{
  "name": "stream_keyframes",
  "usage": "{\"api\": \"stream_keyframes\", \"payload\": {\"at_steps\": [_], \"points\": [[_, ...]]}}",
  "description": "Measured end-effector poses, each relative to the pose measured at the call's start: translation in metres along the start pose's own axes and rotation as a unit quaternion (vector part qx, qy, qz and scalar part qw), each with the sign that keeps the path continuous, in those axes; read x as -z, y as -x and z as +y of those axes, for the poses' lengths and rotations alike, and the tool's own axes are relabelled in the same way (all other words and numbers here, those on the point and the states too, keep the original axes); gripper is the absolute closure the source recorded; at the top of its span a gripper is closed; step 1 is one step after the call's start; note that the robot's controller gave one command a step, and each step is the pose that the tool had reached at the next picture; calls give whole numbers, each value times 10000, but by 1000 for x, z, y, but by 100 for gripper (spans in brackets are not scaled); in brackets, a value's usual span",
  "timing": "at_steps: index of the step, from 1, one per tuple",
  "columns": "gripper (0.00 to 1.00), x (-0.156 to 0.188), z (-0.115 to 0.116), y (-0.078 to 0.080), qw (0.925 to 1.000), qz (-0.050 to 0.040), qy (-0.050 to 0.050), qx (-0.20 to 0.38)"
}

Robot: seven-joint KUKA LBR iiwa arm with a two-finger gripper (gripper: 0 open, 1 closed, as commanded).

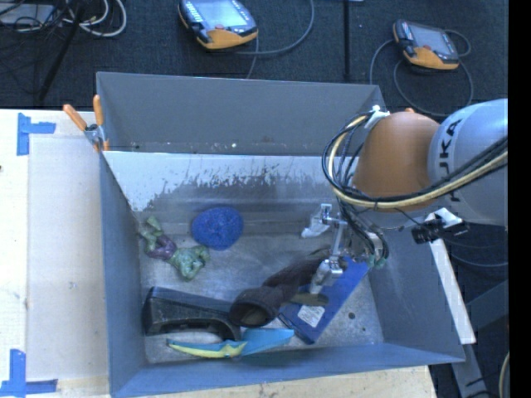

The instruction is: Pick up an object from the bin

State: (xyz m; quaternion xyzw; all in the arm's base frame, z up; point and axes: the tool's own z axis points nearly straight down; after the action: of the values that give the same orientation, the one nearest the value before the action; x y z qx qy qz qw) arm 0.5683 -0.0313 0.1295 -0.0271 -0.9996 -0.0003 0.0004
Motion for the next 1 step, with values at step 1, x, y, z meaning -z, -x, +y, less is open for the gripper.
{"api": "stream_keyframes", "payload": {"at_steps": [1], "points": [[0,-24,6,-6,9968,6,3,800]]}}
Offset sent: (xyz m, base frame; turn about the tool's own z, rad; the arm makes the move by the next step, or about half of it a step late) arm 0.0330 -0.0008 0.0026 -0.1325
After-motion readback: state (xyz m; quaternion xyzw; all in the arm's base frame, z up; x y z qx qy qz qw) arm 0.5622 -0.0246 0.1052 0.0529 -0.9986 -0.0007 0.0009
